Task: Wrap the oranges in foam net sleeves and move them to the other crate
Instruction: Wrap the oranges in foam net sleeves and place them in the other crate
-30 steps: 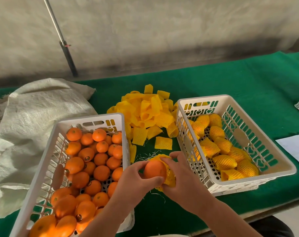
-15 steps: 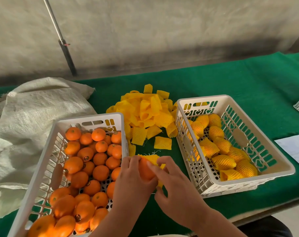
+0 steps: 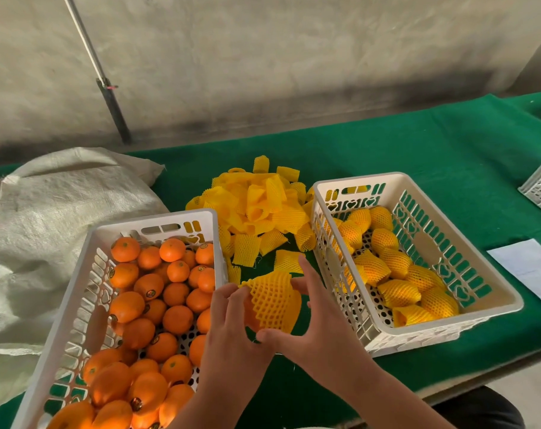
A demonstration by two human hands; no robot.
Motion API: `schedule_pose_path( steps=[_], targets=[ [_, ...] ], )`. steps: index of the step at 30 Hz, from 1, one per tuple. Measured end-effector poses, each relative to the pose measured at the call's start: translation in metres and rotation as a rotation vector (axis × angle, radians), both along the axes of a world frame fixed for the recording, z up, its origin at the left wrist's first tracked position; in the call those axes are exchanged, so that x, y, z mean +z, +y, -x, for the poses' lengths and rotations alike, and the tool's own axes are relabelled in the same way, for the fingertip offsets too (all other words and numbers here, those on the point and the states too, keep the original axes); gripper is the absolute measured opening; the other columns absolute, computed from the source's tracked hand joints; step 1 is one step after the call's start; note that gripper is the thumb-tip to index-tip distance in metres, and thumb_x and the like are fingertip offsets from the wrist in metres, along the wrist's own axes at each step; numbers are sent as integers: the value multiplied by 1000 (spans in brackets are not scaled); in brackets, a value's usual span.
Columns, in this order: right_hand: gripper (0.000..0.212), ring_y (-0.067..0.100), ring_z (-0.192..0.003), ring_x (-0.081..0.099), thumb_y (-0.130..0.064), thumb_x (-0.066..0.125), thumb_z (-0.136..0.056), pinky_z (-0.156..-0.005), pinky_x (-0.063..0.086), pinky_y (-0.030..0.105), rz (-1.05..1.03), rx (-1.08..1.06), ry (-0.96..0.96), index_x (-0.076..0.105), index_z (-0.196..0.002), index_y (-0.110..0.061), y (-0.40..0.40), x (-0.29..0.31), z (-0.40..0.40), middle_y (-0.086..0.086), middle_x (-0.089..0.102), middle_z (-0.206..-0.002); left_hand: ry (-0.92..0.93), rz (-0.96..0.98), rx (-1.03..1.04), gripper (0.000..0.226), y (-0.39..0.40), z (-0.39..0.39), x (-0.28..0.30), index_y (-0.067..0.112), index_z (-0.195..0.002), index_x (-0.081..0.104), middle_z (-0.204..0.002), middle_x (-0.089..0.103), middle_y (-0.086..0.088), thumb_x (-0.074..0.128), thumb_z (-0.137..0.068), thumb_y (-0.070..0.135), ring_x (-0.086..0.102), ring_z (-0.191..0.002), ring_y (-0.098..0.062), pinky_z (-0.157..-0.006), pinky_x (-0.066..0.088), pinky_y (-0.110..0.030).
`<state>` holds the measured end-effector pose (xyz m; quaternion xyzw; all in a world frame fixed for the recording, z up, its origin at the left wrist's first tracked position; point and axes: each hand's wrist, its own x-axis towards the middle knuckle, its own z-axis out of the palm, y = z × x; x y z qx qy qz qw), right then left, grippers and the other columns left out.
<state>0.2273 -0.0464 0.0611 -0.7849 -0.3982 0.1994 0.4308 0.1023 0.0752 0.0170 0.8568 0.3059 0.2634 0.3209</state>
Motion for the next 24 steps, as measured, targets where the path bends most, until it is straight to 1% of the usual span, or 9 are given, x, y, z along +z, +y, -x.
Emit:
schedule_pose_path(
  steps=[2, 5, 7, 9, 12, 16, 19, 21, 24],
  targets=[
    [127, -8, -134, 37, -92, 71, -58, -107, 40, 24, 11, -11, -2, -10, -153, -66, 5, 0, 5, -37, 32, -143, 25, -53, -30, 92, -3, -1, 2, 26, -138, 39, -142, 34, 9, 96, -65, 27, 40, -121, -2, -70, 45, -5],
    [124, -2, -136, 36, -83, 75, -64, -113, 44, 36, 10, -24, -12, -8, -153, -65, 10, 0, 9, -53, 18, -134, 54, -130, -39, 99, -9, -1, 6, 20, -138, 40, -143, 38, -1, 98, -59, 34, 30, -123, 2, -82, 41, -11],
    [120, -2, -136, 35, -82, 75, -65, -112, 45, 36, 3, -44, -31, -5, -154, -63, 11, -2, 12, -51, 19, -134, 58, -139, -37, 99, -12, -1, 8, 20, -140, 39, -145, 37, -1, 97, -62, 36, 28, -125, 2, -87, 40, -14],
    [115, -4, -132, 36, -83, 72, -66, -107, 45, 29, -12, -80, -52, 0, -154, -62, 12, -6, 15, -53, 19, -131, 64, -124, -53, 96, -14, -1, 11, 21, -142, 37, -147, 36, 0, 93, -66, 40, 27, -126, 4, -85, 34, -6],
    [106, -6, -126, 39, -84, 70, -66, -96, 42, 17, -39, -178, -65, 11, -151, -59, 13, -12, 14, -50, 27, -128, 17, -30, -41, 90, -16, -1, 18, 30, -144, 35, -150, 31, 15, 83, -73, 56, 33, -121, 15, -70, 34, 4],
    [106, 8, -130, 48, -76, 76, -66, -97, 51, 27, -46, -263, -2, 16, -151, -53, 10, -14, -1, -22, 43, -140, -65, 30, -39, 78, -21, 4, 17, 41, -144, 35, -145, 19, 40, 61, -78, 74, 49, -119, 17, -79, 42, 4],
    [108, 6, -132, 45, -74, 79, -67, -96, 49, 25, -45, -256, -45, 13, -151, -56, 6, -12, -9, -24, 39, -143, -40, -45, -86, 63, -23, 5, 16, 40, -140, 41, -145, 21, 42, 59, -87, 68, 60, -112, 3, -79, 49, -5],
    [111, 7, -138, 40, -72, 81, -69, -104, 51, 36, -35, -244, -61, 11, -154, -55, 4, -10, -12, -23, 34, -151, -138, -93, -124, 39, -22, 7, 16, 39, -129, 52, -147, 35, 33, 63, -93, 50, 58, -123, -4, -87, 54, -16],
    [115, 6, -141, 35, -65, 84, -70, -110, 48, 47, -7, -211, -50, 8, -156, -57, 0, -7, -17, -35, 28, -152, -318, 112, -79, 20, -18, 10, 17, 35, -112, 59, -144, 52, 17, 56, -92, 34, 58, -130, -9, -86, 59, -27]
  ],
)
